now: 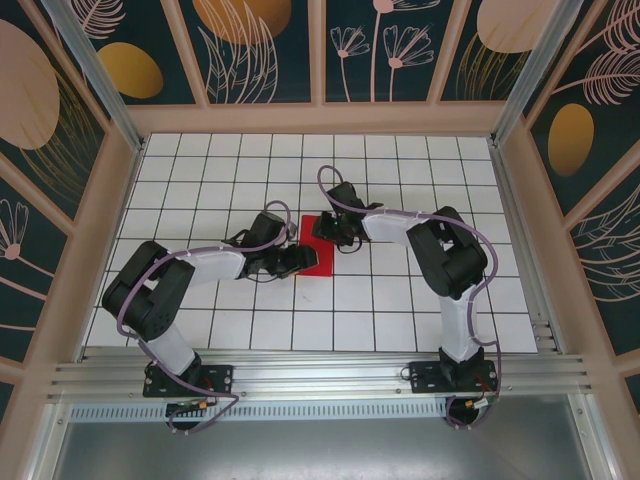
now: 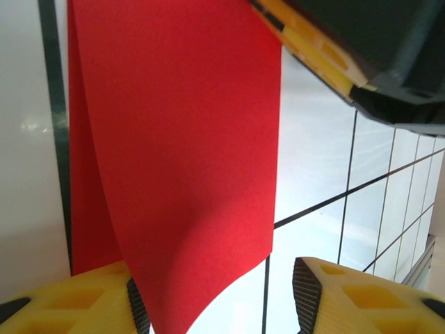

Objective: Fold a paper plane with a square sheet of paper (pick it up from the middle)

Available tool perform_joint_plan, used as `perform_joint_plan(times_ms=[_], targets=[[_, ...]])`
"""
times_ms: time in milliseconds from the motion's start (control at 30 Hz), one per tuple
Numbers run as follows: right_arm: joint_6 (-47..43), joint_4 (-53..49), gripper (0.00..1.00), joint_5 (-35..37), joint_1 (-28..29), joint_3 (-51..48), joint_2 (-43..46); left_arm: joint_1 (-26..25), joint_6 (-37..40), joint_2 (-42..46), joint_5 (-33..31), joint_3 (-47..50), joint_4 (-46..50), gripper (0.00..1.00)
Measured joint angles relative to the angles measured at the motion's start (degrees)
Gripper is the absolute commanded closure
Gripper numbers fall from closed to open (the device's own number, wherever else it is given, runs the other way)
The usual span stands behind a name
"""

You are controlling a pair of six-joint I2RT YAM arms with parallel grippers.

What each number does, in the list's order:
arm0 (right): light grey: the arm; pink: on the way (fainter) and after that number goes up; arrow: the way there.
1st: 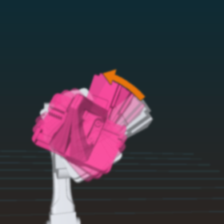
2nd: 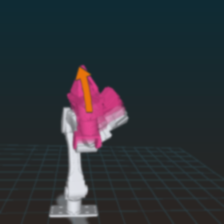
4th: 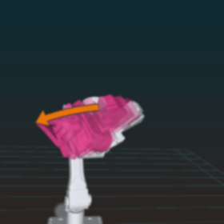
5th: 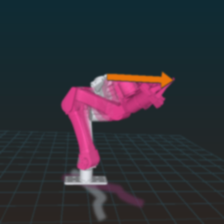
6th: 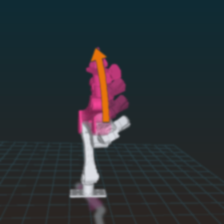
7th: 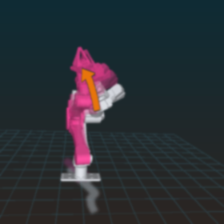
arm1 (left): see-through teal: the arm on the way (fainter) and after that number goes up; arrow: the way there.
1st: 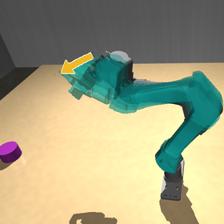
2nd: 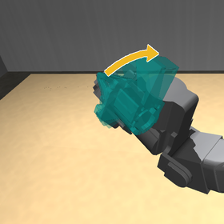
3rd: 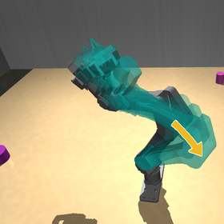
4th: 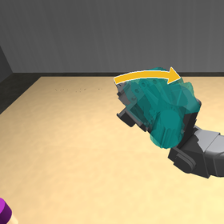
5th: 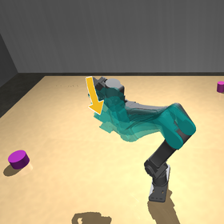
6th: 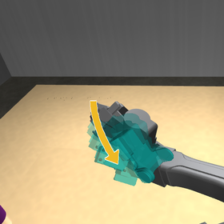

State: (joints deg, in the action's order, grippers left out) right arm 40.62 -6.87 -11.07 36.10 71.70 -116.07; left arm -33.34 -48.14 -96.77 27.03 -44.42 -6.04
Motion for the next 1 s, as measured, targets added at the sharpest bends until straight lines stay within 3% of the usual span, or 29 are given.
perform_joint_plan(times_ms=[1000], targets=[[-0.2,4.0,0.67,-4.3,-1.7,-2.9,0.7,0.0,-2.4,-2.5,4.1,-2.3,-10.5,0.41]])
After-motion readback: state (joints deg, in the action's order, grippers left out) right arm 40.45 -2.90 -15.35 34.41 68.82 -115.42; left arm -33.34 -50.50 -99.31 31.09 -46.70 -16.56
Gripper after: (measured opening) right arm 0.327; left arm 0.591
